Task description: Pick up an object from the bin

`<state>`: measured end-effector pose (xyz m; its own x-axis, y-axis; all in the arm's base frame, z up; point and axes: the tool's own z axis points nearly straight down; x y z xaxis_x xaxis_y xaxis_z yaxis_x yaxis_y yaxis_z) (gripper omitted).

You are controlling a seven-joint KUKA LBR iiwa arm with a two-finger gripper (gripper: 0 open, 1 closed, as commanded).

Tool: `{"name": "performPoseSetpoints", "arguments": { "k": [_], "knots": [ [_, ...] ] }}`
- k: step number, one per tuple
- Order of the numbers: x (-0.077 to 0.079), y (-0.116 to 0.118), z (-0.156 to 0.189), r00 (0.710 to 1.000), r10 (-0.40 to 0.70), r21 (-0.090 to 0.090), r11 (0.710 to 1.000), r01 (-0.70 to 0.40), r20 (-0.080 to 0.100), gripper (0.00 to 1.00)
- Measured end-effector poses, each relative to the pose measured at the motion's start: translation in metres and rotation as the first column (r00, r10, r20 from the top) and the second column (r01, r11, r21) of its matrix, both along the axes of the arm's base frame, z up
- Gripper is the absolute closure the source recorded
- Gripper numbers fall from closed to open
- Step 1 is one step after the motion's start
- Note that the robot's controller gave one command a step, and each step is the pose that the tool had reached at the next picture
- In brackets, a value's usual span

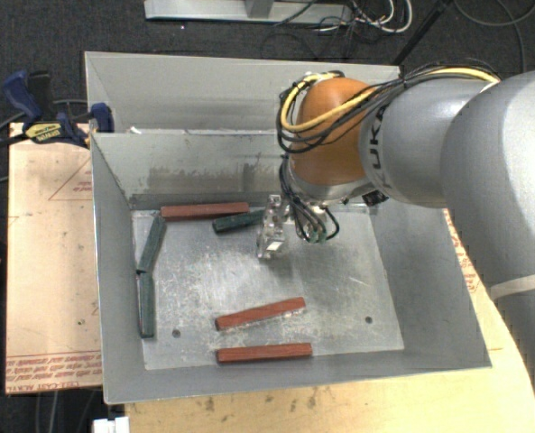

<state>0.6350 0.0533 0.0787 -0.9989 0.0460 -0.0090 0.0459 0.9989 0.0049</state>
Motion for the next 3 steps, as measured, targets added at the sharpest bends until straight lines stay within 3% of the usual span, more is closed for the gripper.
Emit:
{"name": "performPoseSetpoints", "arguments": {
  "k": [1, 2, 3],
  "knots": [
    [-0.002, -0.001, -0.002, 1.000, 0.000, -0.003, 1.000, 0.000, -0.005, 0.00],
    [-0.001, -0.002, -0.002, 1.000, -0.001, -0.002, 1.000, 0.001, -0.002, 0.00],
    [-0.014, 0.022, 0.019, 0.977, 0.215, -0.006, 0.977, -0.215, -0.010, 0.00]
  ]
}}
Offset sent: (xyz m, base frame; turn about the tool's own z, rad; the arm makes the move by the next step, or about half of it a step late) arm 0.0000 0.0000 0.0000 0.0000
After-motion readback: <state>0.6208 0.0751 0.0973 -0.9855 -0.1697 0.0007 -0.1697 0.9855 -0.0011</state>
